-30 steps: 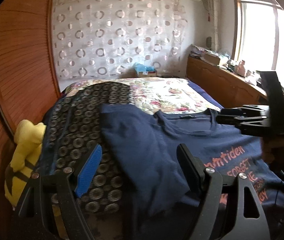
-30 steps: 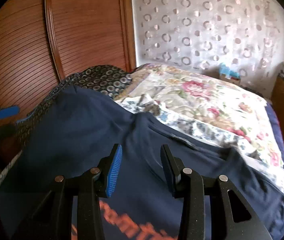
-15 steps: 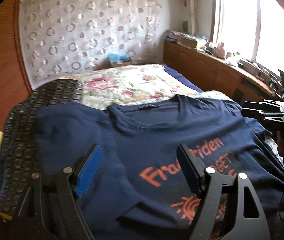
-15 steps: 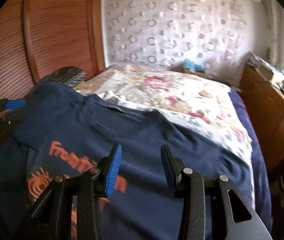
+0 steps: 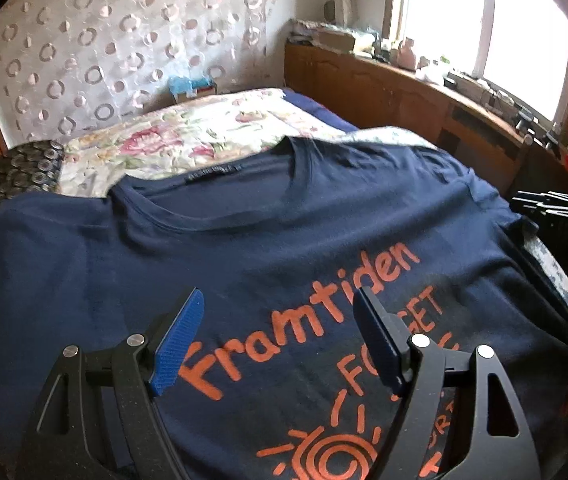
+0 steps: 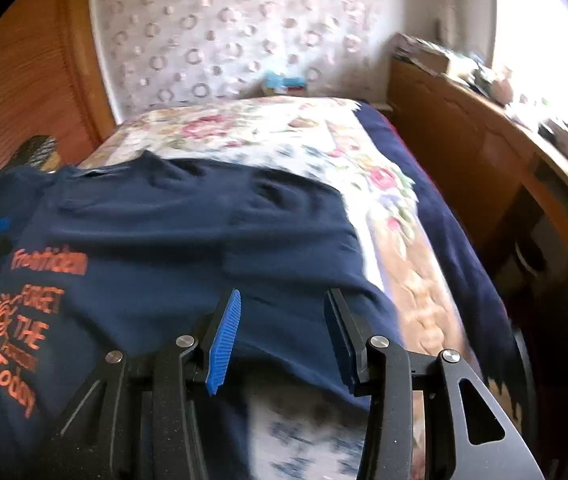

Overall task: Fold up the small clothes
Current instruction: 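Move the right gripper to the shirt's other side edge and close on it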

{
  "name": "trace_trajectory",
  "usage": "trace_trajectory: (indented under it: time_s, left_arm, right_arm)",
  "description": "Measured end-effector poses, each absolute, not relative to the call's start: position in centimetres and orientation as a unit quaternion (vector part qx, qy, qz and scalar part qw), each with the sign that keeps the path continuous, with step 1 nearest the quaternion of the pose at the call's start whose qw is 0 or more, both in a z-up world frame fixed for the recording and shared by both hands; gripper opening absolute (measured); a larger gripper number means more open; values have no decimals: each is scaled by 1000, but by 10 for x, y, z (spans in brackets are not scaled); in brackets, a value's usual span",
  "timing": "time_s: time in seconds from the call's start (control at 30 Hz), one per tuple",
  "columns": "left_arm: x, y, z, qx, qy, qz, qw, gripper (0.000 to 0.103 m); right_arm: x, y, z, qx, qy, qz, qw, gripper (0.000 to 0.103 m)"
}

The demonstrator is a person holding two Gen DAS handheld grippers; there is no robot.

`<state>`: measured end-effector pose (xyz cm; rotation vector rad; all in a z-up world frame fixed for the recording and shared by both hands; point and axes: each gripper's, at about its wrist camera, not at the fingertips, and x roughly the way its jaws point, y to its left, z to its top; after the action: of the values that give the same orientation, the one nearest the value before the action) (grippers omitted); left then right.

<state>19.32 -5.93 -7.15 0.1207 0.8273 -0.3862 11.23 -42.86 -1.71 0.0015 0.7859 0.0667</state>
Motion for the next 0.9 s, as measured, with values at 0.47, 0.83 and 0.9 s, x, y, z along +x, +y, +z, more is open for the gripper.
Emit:
trace_trajectory:
  time_s: [0.47,0.83,0.9]
  left_arm:
    - [207,-67,-96,68,435,-167,882,78]
    - [209,-77,-99,88,442,-181,874,97]
    - [210,-77,-99,86,443,-182,873,97]
  right_arm:
    - [126,-448,-5,42,418,-3,907,50]
    - [127,-461,-13,94,430,8,898,57]
    - [125,-462,-14,106,432,11,896,57]
